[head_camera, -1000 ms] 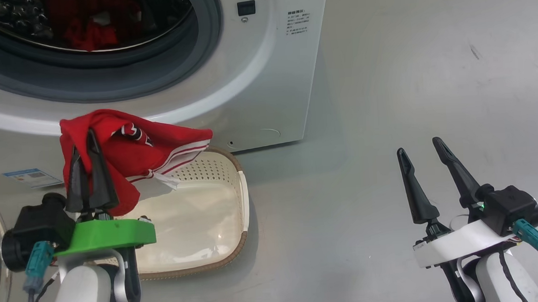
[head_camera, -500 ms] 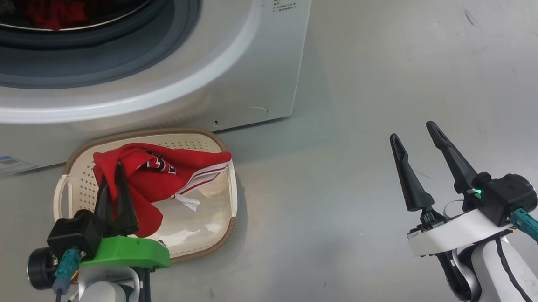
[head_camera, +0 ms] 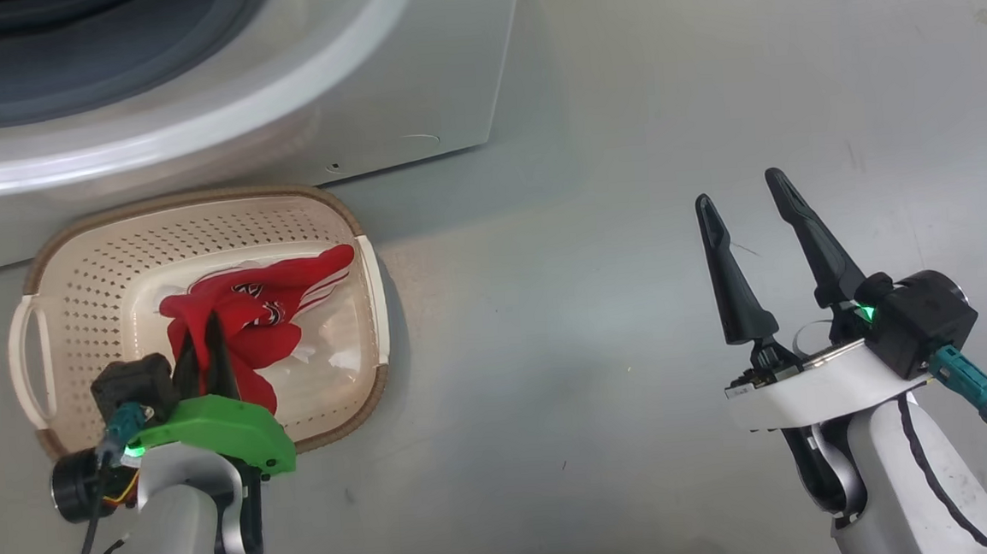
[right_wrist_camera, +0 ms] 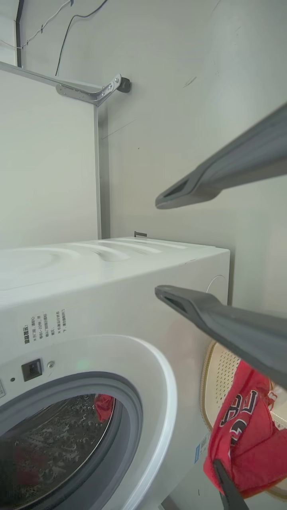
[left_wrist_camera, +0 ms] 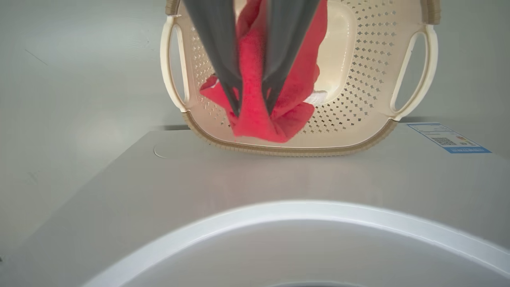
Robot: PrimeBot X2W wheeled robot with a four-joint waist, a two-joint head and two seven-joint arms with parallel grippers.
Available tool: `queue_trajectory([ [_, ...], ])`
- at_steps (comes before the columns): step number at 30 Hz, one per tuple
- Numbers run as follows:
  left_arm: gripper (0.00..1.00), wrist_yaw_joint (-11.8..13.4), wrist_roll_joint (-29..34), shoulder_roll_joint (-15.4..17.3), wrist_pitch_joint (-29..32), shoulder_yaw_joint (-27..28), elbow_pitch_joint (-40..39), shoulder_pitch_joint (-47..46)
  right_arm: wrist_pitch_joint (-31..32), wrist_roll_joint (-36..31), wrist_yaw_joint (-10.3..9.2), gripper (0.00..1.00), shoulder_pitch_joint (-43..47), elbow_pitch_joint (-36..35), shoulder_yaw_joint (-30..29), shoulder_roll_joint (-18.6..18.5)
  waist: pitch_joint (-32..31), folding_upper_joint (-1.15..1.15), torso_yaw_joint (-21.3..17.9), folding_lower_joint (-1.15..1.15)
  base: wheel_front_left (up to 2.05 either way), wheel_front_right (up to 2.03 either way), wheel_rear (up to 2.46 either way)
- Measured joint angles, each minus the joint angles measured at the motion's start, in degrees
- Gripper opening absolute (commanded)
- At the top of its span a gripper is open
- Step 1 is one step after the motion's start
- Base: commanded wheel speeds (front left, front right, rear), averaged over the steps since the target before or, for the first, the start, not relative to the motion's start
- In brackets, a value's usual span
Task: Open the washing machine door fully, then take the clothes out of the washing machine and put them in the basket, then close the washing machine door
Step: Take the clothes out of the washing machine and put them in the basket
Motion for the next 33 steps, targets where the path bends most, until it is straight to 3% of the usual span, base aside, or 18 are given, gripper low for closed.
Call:
queue_trajectory([
  [19, 0.00, 0.0, -0.9, 0.6, 5.1, 3.4, 15.5, -14.0, 0.0, 2.7, 0.00, 1.00, -5.9, -0.1, 2.5, 0.1, 10.3, 0.00, -6.9, 0.00, 0.00, 0.00, 0.00],
  [20, 0.06, 0.0, -1.2, 0.6, 5.1, 3.5, 16.2, -14.4, 0.0, 2.8, 0.00, 1.00, -6.2, -0.1, 2.4, 0.1, 10.7, 0.00, -7.2, 0.00, 0.00, 0.00, 0.00],
  [21, 0.23, 0.0, -1.3, 0.6, 5.4, 3.5, 16.9, -14.7, 0.0, 2.8, 0.00, 1.00, -6.5, -0.1, 2.4, 0.1, 11.1, 0.00, -7.4, 0.00, 0.00, 0.00, 0.00],
  [24, 0.48, 0.0, -2.2, 0.5, 5.5, 3.7, 19.0, -15.5, 0.0, 3.0, 0.00, 1.00, -7.2, 0.0, 2.4, 0.1, 11.9, 0.00, -8.1, 0.00, 0.00, 0.00, 0.00],
  [26, 0.87, 0.0, -2.2, 0.5, 5.5, 3.7, 20.0, -16.0, 0.0, 3.2, 0.00, 1.00, -7.4, 0.0, 2.4, 0.1, 12.2, 0.00, -8.4, 0.00, 0.00, 0.00, 0.00],
  [27, 1.00, 0.0, -2.2, 0.5, 5.5, 3.8, 20.6, -16.3, 0.0, 3.2, 0.00, 1.00, -7.4, 0.1, 2.4, 0.1, 12.3, 0.00, -8.4, 0.00, 0.00, 0.00, 0.00],
  [33, 1.00, -0.3, -2.7, 0.5, 3.3, 4.0, 23.0, -18.0, 0.0, 3.2, 0.00, 1.00, -7.8, 0.8, 2.1, 0.1, 12.2, 0.00, -8.3, 0.00, 0.00, 0.00, 0.00],
])
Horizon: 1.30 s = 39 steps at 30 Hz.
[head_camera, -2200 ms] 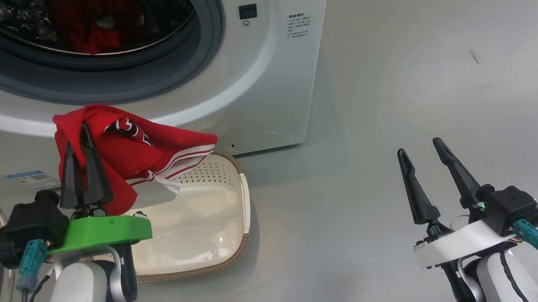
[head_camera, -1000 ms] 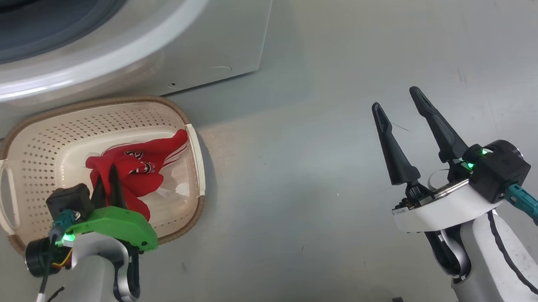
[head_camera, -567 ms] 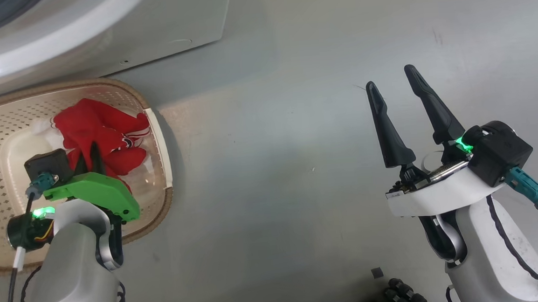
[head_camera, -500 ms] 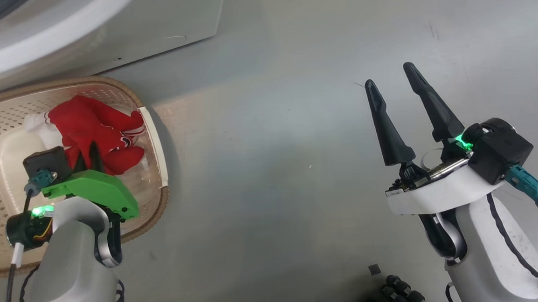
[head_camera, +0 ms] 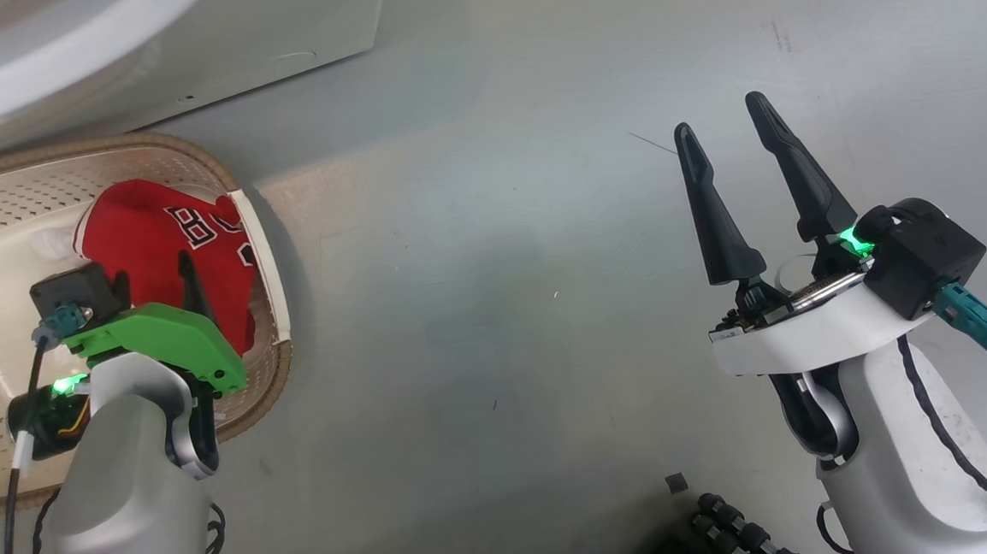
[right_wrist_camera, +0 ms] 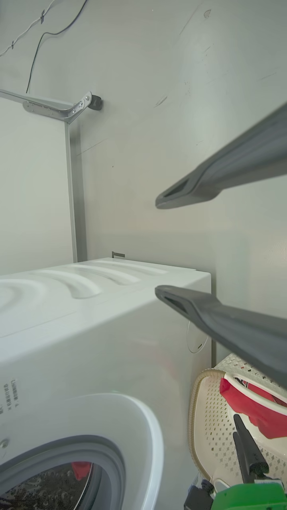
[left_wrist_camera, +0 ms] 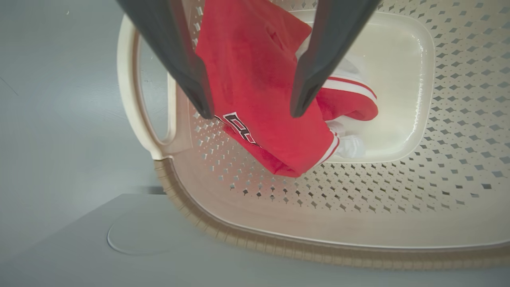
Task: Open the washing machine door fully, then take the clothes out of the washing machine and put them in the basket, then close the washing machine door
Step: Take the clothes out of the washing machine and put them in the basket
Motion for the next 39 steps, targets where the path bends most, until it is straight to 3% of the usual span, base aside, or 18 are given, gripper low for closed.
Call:
queue_trajectory([
  [15, 1.00, -3.9, 0.1, -0.6, -7.0, -2.3, 3.0, -0.1, 0.0, -0.1, 0.00, 1.00, -0.3, 2.8, -1.1, -0.2, -4.6, 0.00, 1.9, 0.00, 0.00, 0.00, 0.00],
  [26, 1.00, -3.7, 0.1, -1.0, -8.1, -2.5, 1.6, 1.6, 0.0, -1.1, 0.00, 1.00, 2.7, 4.8, -3.5, -1.5, -10.4, 0.00, 5.1, 0.00, 0.00, 0.00, 0.00],
  [39, 1.00, -3.8, 1.5, -1.2, -8.1, -3.2, -14.6, 5.9, 0.0, -2.4, 0.00, 1.00, 8.0, 6.6, -5.8, -1.9, -18.8, 0.00, 9.4, 0.00, 0.00, 0.00, 0.00],
])
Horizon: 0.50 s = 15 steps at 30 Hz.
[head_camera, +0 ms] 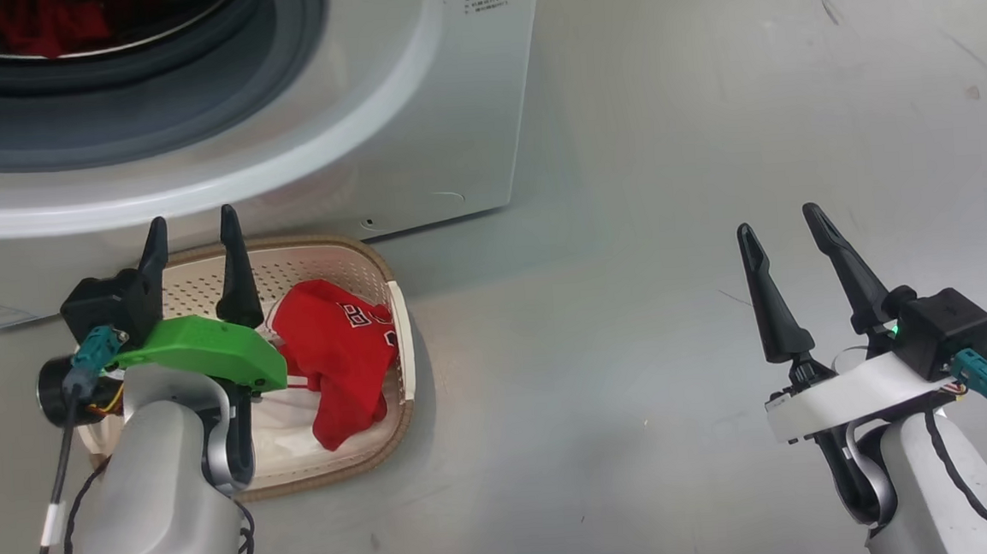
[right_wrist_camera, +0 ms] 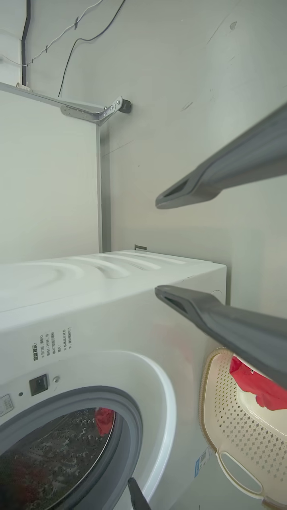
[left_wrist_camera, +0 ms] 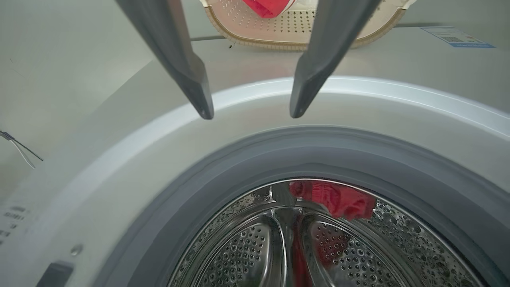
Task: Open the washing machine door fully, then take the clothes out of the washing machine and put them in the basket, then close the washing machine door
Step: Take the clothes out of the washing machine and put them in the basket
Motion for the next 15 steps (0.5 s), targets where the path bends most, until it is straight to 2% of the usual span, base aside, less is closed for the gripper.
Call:
queue_trajectory([
  [15, 1.00, 1.3, 5.4, 0.0, 0.0, -1.6, -13.1, 9.5, 0.0, -1.4, -0.01, 1.00, 4.6, 0.1, -0.7, 1.2, -9.2, 0.00, 3.4, 0.00, 0.00, 0.00, 0.00],
])
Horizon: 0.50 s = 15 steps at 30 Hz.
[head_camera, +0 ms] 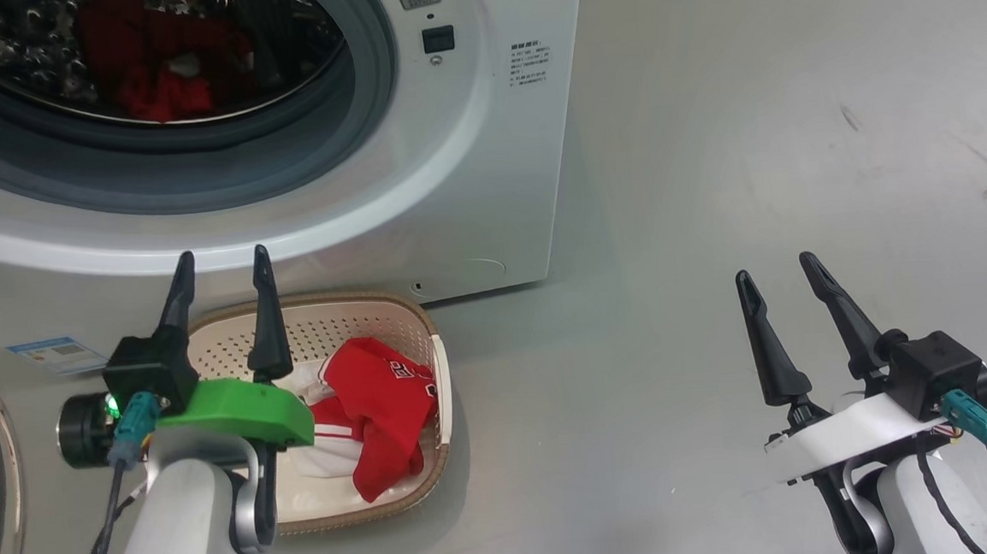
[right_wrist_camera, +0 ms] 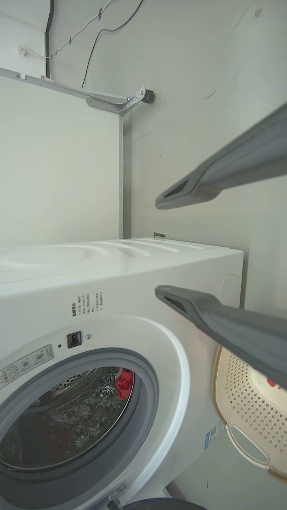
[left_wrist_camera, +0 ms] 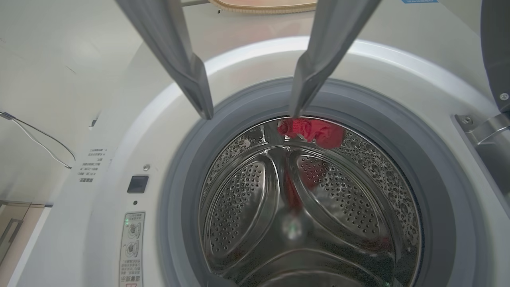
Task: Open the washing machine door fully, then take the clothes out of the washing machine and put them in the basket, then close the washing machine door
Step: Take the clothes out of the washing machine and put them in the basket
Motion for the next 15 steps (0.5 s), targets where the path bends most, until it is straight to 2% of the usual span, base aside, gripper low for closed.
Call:
queue_trajectory([
  [15, 1.00, 1.3, 2.0, 0.1, 0.0, -1.2, -4.7, 11.5, 0.0, -0.5, -0.65, 1.00, 4.6, -0.7, -1.1, 0.7, -5.6, 0.00, 1.7, 0.00, 0.00, 0.00, 0.00],
])
